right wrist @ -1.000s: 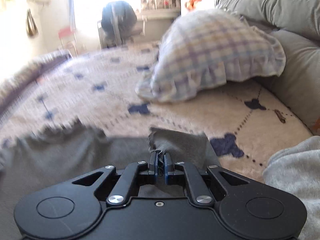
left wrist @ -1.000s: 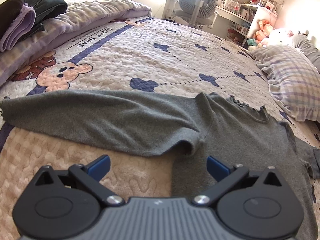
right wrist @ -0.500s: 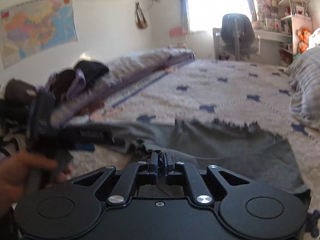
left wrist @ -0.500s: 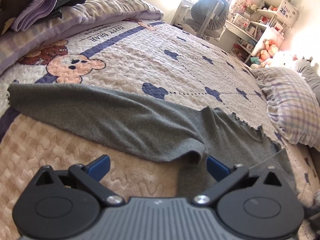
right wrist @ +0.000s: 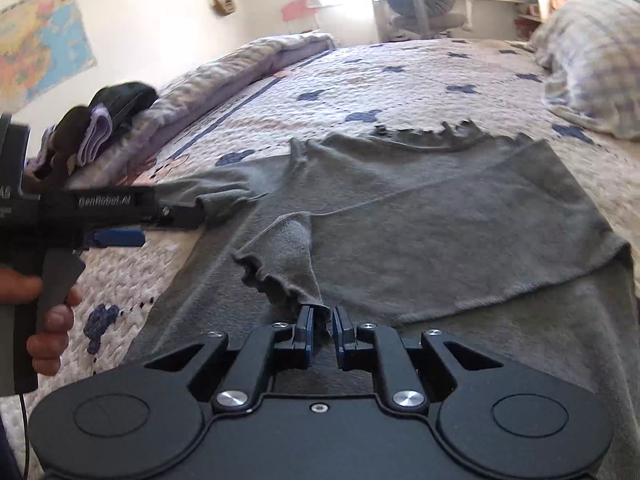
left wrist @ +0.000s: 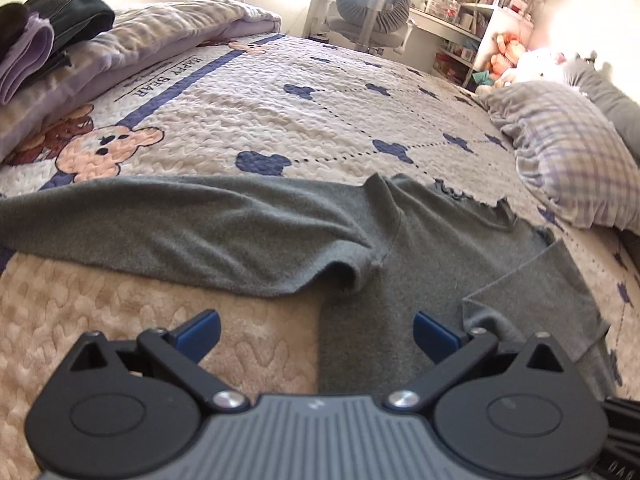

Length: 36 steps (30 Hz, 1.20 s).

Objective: Fold clothes

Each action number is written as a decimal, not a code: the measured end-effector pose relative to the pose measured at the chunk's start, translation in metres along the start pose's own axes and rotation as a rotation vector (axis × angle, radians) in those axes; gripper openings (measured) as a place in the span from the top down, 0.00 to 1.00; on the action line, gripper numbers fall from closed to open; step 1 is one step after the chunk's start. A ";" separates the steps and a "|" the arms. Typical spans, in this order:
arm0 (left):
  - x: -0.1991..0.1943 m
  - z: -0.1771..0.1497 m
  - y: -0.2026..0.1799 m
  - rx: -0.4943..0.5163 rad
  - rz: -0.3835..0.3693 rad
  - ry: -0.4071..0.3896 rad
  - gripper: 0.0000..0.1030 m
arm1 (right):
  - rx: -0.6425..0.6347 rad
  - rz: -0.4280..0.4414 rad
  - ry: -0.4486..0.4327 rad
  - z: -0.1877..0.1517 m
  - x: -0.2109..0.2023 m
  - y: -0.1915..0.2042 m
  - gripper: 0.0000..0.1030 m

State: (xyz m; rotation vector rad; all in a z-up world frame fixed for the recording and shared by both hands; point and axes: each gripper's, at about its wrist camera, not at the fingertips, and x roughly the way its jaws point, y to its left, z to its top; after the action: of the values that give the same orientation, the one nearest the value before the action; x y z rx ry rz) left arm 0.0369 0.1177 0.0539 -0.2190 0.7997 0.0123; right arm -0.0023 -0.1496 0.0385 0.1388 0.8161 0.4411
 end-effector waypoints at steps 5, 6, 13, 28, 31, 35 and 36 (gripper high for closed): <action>-0.002 0.000 -0.003 0.034 0.017 -0.005 0.00 | 0.070 0.014 0.039 -0.008 0.005 -0.013 0.88; -0.002 0.000 -0.003 0.036 0.019 -0.005 0.00 | 0.067 0.016 0.043 -0.011 0.006 -0.011 0.88; -0.004 0.000 -0.004 0.036 0.024 -0.014 0.00 | 0.049 0.015 0.027 -0.020 0.004 -0.004 0.87; -0.027 0.005 0.010 -0.050 -0.099 -0.075 0.00 | 0.111 0.044 -0.082 -0.009 -0.007 -0.011 0.83; -0.030 0.006 0.009 -0.061 -0.128 -0.086 0.00 | 0.117 0.019 -0.089 -0.005 -0.005 -0.013 0.83; -0.026 0.003 0.002 -0.051 -0.179 -0.056 0.00 | 0.125 -0.015 -0.097 -0.001 -0.002 -0.016 0.75; -0.025 0.003 0.002 -0.054 -0.189 -0.048 0.00 | 0.127 -0.024 -0.100 0.000 -0.001 -0.017 0.74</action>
State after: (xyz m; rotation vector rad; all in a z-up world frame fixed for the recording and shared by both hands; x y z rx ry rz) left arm 0.0214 0.1217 0.0732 -0.3436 0.7290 -0.1384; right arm 0.0027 -0.1654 0.0346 0.2664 0.7469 0.3572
